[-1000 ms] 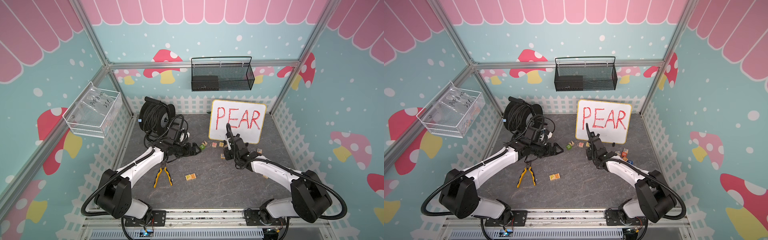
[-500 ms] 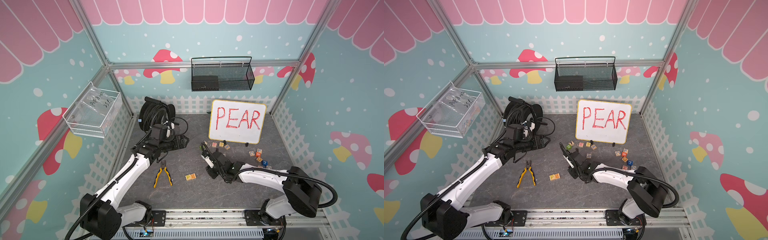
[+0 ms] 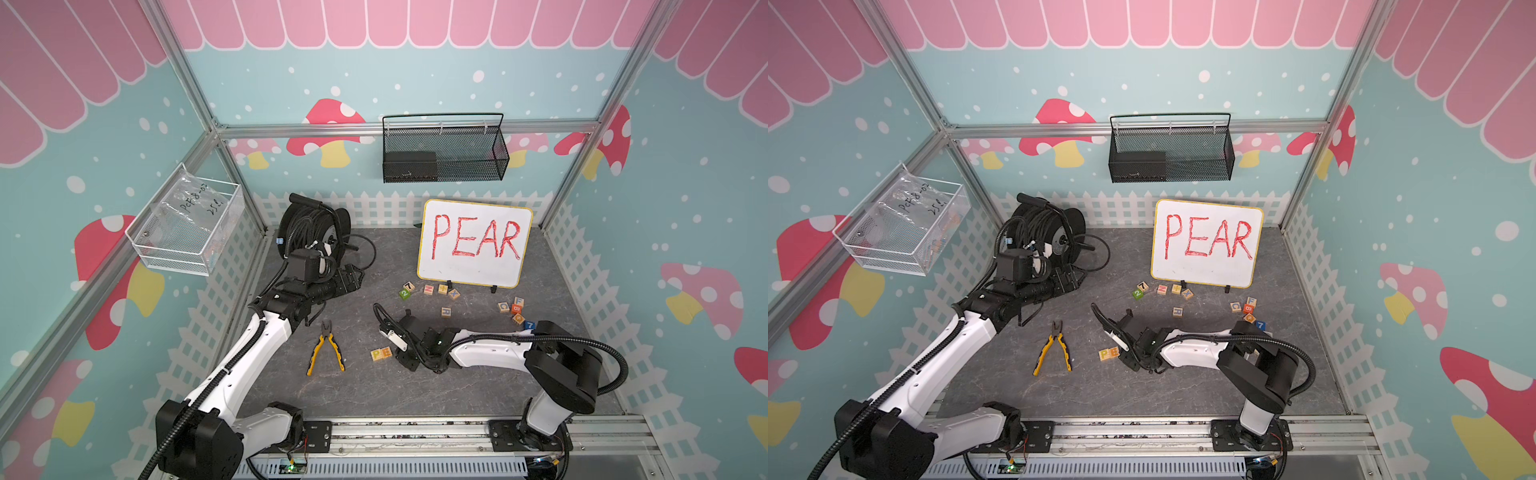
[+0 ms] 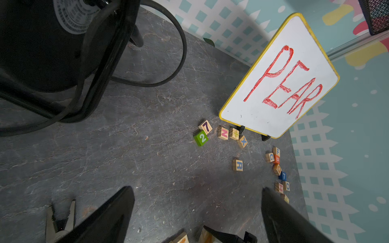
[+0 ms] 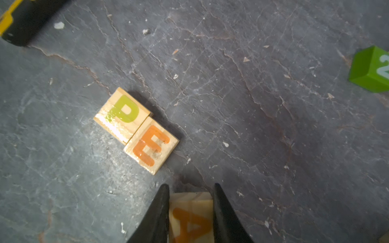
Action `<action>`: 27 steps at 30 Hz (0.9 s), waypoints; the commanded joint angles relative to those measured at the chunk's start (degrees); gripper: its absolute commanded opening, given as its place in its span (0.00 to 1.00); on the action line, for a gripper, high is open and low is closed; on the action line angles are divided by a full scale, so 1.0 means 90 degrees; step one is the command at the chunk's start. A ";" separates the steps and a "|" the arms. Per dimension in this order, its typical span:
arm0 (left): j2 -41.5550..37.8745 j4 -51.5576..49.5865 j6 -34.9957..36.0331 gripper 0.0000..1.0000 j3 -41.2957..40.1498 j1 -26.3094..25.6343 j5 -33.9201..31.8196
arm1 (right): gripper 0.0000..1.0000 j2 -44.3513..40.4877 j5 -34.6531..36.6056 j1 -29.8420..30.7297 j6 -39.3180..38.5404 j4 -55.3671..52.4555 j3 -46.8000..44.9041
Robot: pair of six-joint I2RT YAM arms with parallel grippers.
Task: Spell the uppercase word “pear” with letter blocks
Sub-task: Place the letter block at the center of the board.
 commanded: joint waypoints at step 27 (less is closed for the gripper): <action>0.0090 0.0220 -0.0206 0.96 -0.0087 0.0135 0.0295 | 0.59 -0.0492 0.0102 0.0229 0.0664 -0.0107 -0.0501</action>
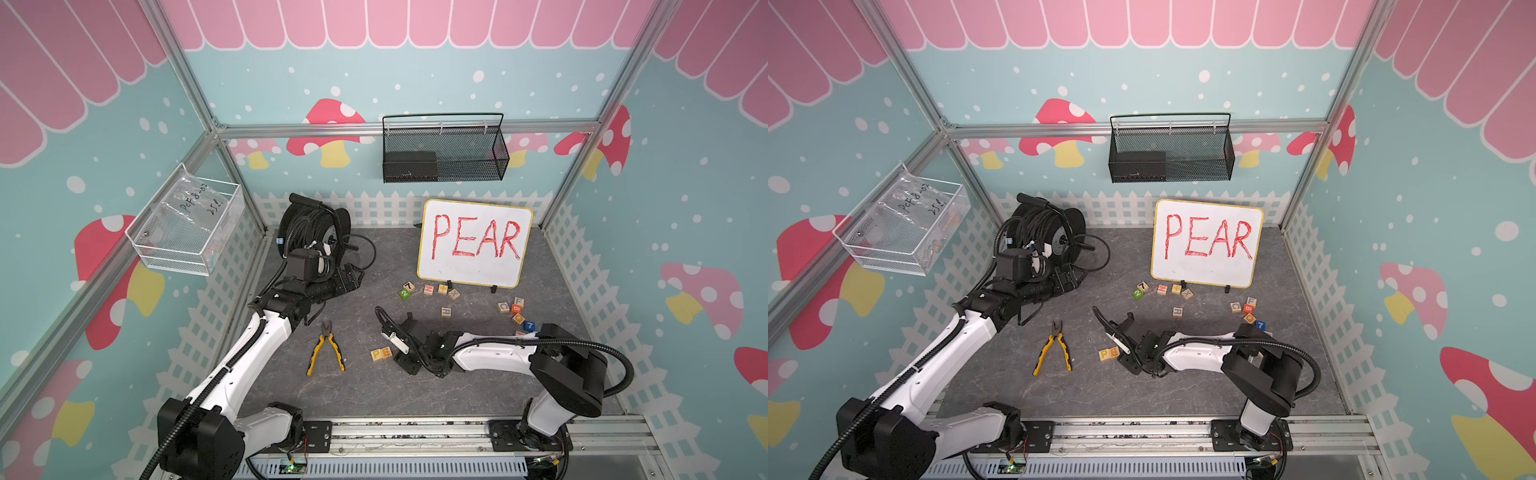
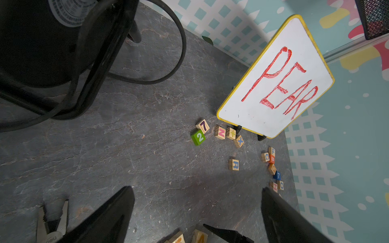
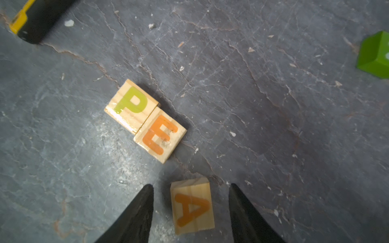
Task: Spell the uppercase word “pear” with letter blocks
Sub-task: Place the letter block at the center of the board.
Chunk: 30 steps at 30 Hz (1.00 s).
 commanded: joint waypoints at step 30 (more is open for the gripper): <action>0.0105 0.0172 -0.0116 0.96 -0.0063 0.0061 0.0153 | 0.56 0.0117 0.1435 0.0177 0.1124 -0.0600 -0.0355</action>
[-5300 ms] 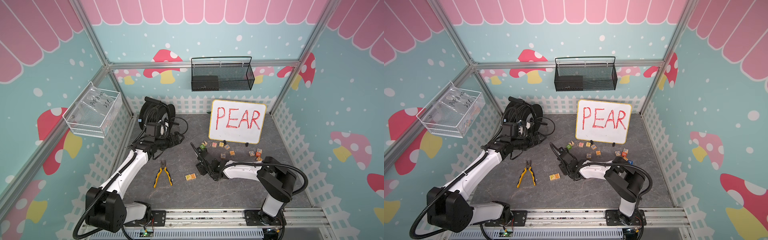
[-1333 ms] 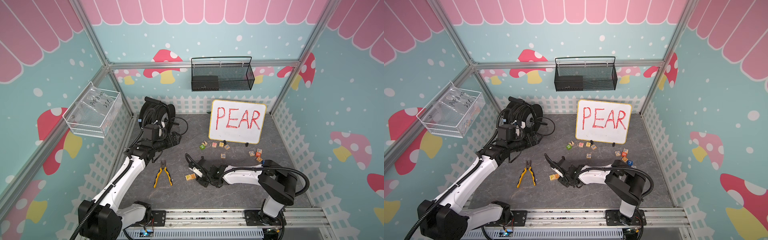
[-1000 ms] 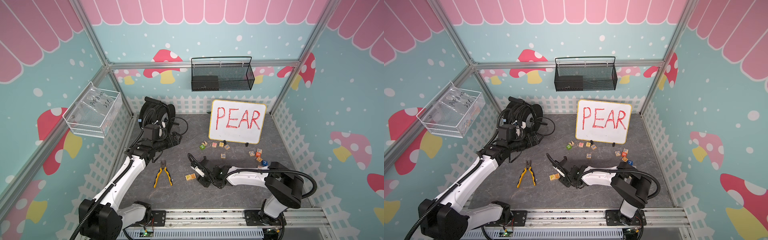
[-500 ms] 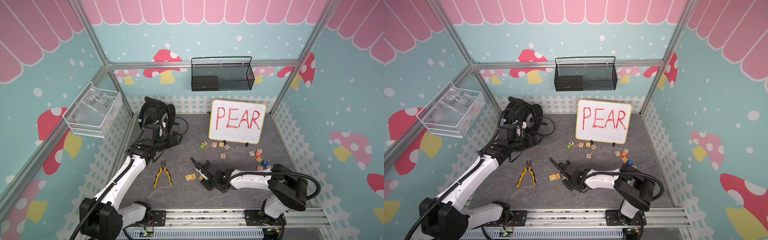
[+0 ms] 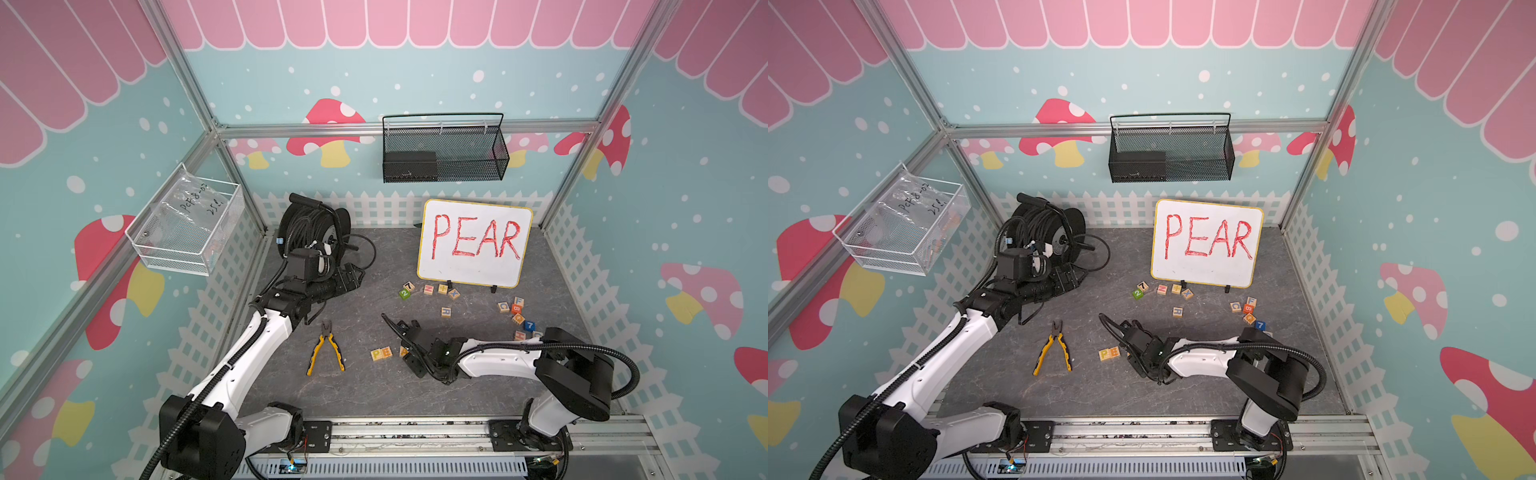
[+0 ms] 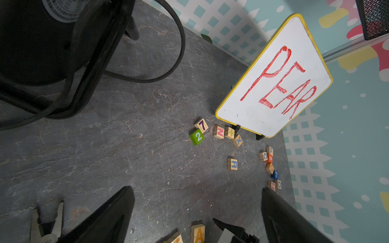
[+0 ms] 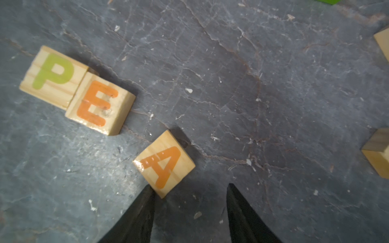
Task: Spell the uppercase word “pear” with letter blocks
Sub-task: Place the letter block at the center of the board.
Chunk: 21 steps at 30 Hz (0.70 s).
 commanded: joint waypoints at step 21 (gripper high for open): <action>0.0140 0.0160 -0.0122 0.96 -0.0075 0.0052 0.0152 | 0.60 -0.0654 0.0418 -0.0121 0.1471 -0.0028 -0.0280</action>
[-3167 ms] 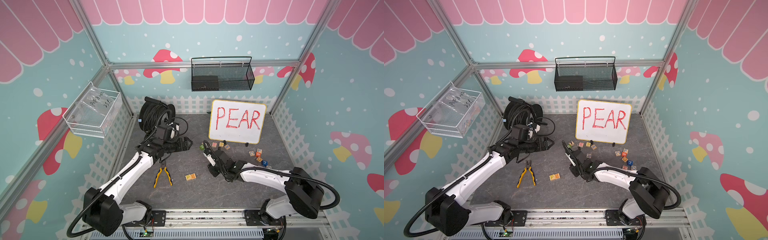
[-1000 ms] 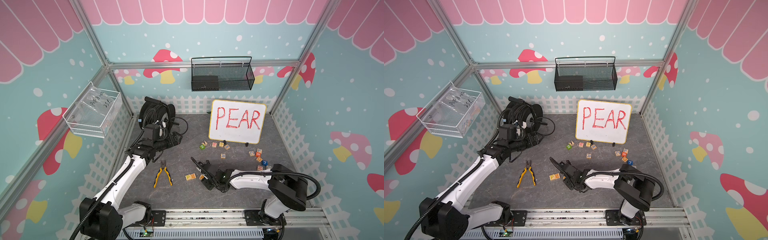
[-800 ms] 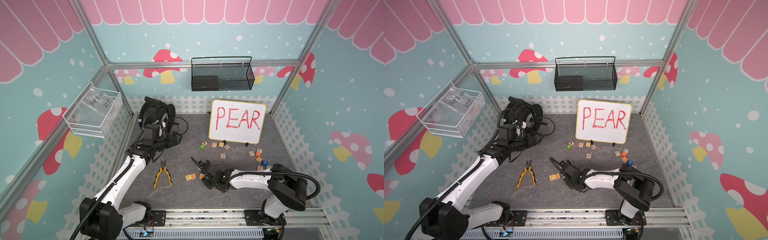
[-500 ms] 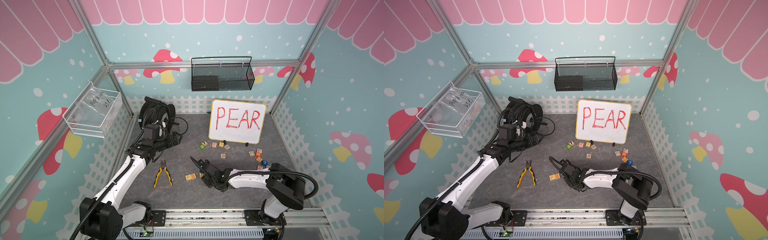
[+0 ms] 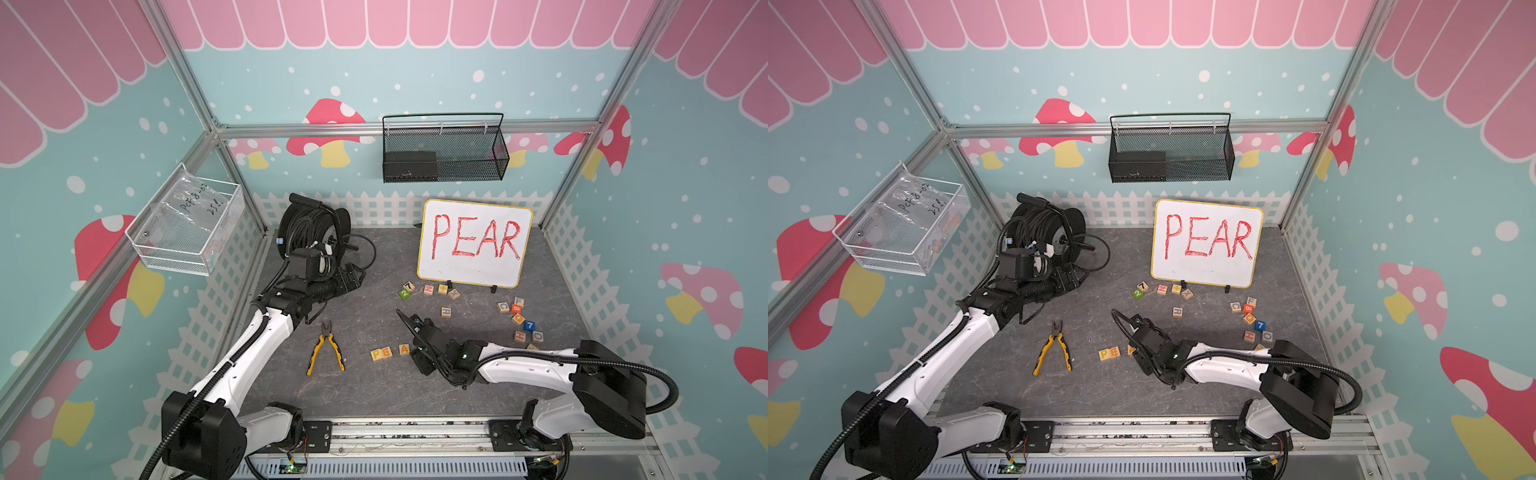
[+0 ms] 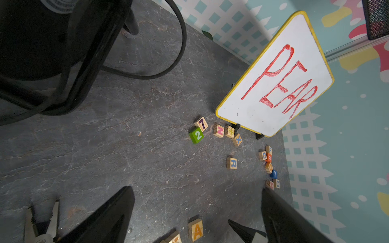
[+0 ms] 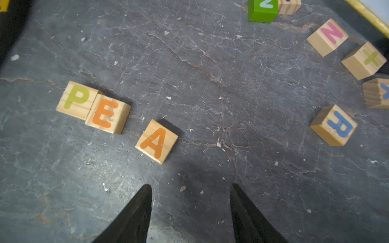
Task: Spell the uppercase word “pear” with letter blocks
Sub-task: Place the letter block at the center of the board, then move the letter block to the center of the board.
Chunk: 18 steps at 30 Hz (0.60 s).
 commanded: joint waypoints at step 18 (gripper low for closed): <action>0.0050 0.0135 -0.0026 0.96 -0.0061 0.0049 0.0112 | 0.60 0.1358 0.0308 -0.0045 0.1645 -0.0071 0.0564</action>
